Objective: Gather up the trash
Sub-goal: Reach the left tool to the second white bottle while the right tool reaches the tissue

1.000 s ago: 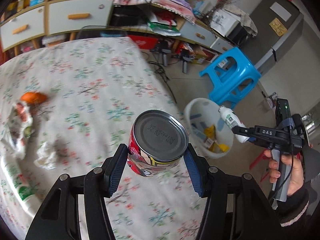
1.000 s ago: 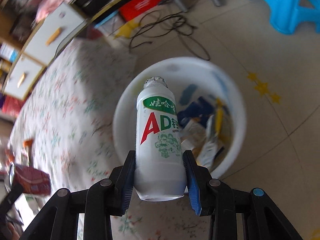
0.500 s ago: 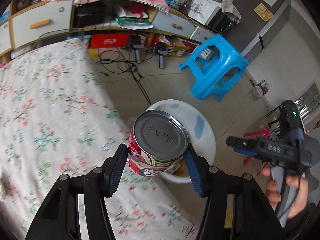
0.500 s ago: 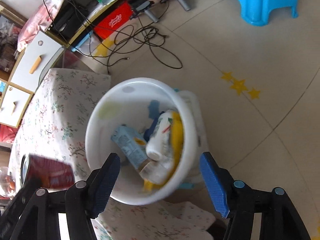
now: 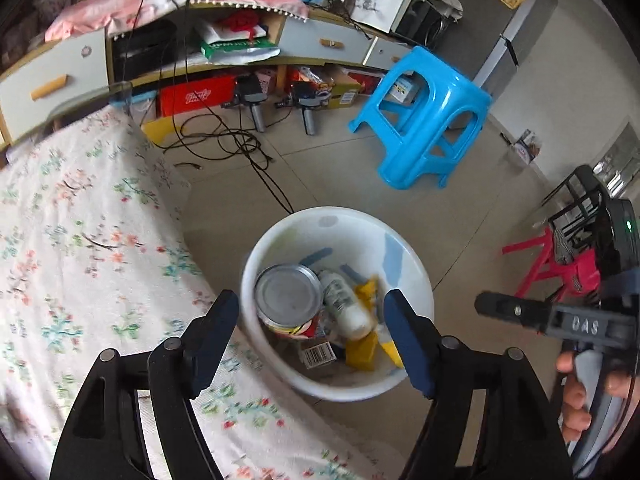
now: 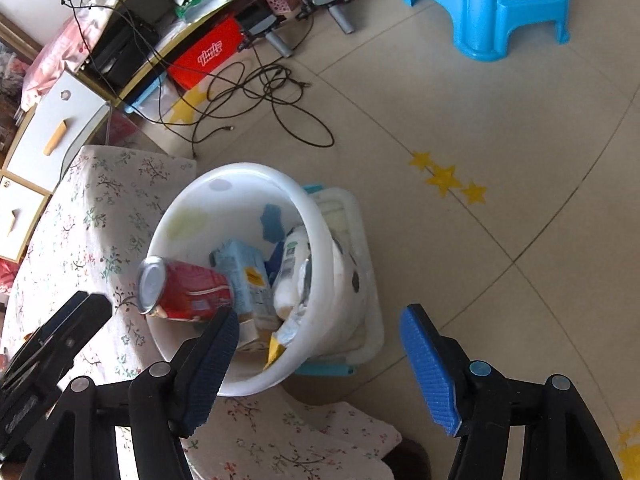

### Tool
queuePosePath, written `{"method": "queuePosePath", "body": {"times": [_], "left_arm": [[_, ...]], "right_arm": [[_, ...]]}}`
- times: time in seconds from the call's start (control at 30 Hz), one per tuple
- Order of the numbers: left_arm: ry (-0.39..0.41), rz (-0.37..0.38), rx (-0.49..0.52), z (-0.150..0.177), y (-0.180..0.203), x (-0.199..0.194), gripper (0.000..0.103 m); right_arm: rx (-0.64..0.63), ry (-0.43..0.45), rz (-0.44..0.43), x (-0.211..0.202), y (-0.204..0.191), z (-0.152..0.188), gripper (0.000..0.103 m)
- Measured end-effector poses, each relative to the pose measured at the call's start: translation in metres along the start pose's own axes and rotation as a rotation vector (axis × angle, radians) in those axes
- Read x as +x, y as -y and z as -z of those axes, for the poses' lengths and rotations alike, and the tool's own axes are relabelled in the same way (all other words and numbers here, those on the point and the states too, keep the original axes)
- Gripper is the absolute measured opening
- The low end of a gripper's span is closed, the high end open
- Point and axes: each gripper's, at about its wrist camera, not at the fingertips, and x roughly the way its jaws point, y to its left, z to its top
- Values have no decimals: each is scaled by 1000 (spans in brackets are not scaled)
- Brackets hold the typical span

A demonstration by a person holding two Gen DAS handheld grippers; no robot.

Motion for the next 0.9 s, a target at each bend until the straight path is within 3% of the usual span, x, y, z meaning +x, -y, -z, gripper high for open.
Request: {"method": "queuePosePath", "body": {"times": [0.13,0.37,0.53,0.9], "left_arm": [[-4,-51,12,8,-14,-19,86],[0,-92,-59,36,-68,-65,86],[3,-149,-100,61,-109,-98,94],[-2,-302,-184,111,-192,-163,99]], "right_arm": [[-24,-8,-13,2,-13,2,74],[-90,-11,-13,4,-43,10,75],[-182,-4,-15,5,-75,18,76],[-284,-53,-59,20,-145,45,84]]}}
